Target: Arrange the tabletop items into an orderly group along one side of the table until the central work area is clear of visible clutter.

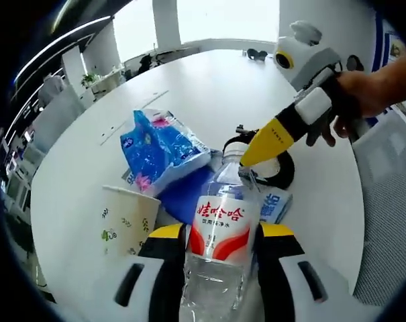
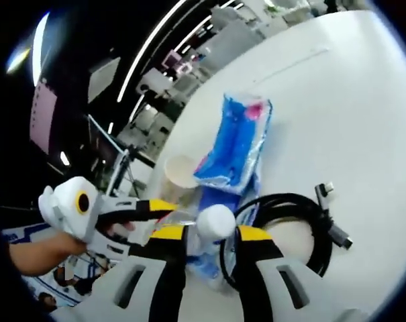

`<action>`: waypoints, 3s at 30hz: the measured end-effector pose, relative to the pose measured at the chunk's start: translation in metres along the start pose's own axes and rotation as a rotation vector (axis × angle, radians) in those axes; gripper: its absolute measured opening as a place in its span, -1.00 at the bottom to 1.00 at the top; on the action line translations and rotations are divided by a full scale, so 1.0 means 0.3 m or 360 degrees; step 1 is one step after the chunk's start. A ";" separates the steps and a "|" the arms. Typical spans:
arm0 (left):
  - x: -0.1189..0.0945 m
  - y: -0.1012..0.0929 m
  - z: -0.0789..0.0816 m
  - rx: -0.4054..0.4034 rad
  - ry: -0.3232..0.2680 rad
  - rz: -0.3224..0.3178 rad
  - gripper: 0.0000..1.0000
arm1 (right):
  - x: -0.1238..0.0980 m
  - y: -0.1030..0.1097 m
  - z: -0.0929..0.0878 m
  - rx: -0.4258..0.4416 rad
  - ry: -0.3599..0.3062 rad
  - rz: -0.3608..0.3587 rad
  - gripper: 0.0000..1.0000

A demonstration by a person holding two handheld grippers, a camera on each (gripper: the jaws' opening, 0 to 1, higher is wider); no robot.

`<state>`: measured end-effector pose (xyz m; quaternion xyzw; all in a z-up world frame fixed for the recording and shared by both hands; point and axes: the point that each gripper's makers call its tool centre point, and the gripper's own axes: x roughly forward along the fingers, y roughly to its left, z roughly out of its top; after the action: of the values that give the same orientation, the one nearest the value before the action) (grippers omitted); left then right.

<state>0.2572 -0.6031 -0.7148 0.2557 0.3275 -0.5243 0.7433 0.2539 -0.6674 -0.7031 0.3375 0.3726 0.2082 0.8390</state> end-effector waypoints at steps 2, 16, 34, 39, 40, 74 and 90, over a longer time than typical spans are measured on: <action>0.000 -0.001 0.001 -0.0005 -0.0010 0.0001 -0.18 | 0.007 0.000 0.003 0.0038 -0.0012 0.0011 -0.50; 0.009 -0.018 -0.001 -0.0003 -0.0047 -0.0024 -0.18 | 0.009 -0.004 0.010 0.0242 -0.0028 0.0072 -0.61; -0.044 -0.026 0.012 0.0004 -0.0108 0.0067 -0.20 | -0.017 0.128 0.068 -0.0278 -0.0044 0.0104 -0.63; -0.064 -0.029 0.011 0.0002 -0.0120 0.0096 -0.20 | -0.025 0.168 0.069 -0.0400 -0.0032 0.0112 -0.63; -0.067 -0.030 0.010 0.0001 -0.0123 0.0100 -0.20 | -0.026 0.175 0.068 -0.0418 -0.0029 0.0111 -0.63; -0.143 -0.048 -0.054 -0.0205 -0.0292 0.0345 -0.13 | -0.024 0.397 0.028 -0.1111 0.0066 0.0121 -0.62; -0.187 -0.046 -0.079 -0.0361 -0.0407 0.0474 -0.15 | -0.006 0.491 -0.006 -0.1402 0.0088 0.0118 -0.62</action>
<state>0.2258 -0.5560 -0.6885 0.1475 0.2460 -0.3969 0.8719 0.2371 -0.5668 -0.5968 -0.0449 0.2584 0.3861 0.8844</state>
